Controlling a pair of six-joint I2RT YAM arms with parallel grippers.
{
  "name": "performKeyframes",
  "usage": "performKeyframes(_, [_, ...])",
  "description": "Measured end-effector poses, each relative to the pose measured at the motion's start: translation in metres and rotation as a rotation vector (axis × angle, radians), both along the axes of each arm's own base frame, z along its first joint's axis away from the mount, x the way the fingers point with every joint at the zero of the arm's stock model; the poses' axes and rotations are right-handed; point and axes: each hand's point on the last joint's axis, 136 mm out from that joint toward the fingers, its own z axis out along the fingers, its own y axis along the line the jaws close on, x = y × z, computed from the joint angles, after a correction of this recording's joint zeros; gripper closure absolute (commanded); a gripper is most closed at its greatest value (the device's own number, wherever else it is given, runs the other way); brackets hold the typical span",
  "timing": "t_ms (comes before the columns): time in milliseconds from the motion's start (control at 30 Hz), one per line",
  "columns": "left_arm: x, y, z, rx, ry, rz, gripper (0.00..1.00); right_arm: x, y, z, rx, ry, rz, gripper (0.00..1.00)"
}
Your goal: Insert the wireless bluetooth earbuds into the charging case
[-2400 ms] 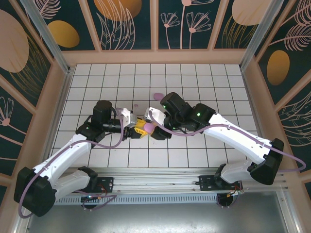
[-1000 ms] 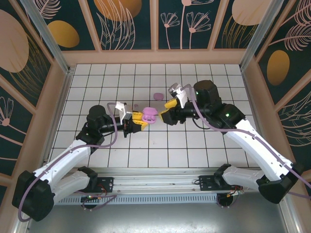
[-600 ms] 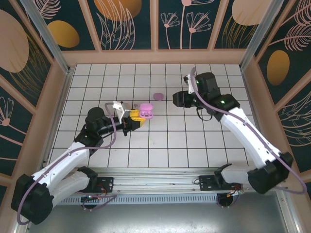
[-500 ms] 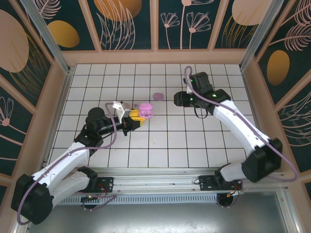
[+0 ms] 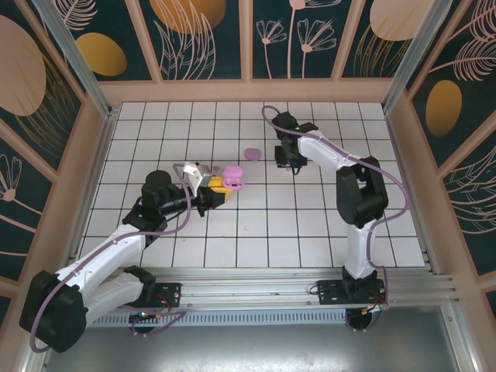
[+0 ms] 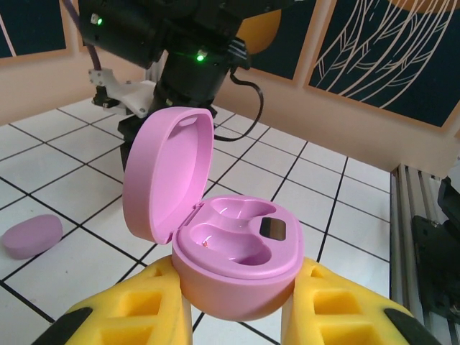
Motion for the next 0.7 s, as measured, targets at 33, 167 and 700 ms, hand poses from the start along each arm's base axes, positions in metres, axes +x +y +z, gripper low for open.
performKeyframes(33, [0.000, 0.000, -0.001, 0.002, 0.003, 0.000, 0.93, 0.002, -0.002, -0.004, -0.012, 0.007, -0.004, 0.68])
performKeyframes(167, [0.002, -0.001, -0.007, 0.014, 0.010, -0.002, 0.93, 0.013, -0.008, -0.013, -0.032, 0.020, -0.020, 0.68])
performKeyframes(700, [0.005, -0.003, -0.018, 0.046, 0.003, -0.013, 0.94, 0.023, -0.014, -0.049, -0.041, 0.090, -0.017, 0.70])
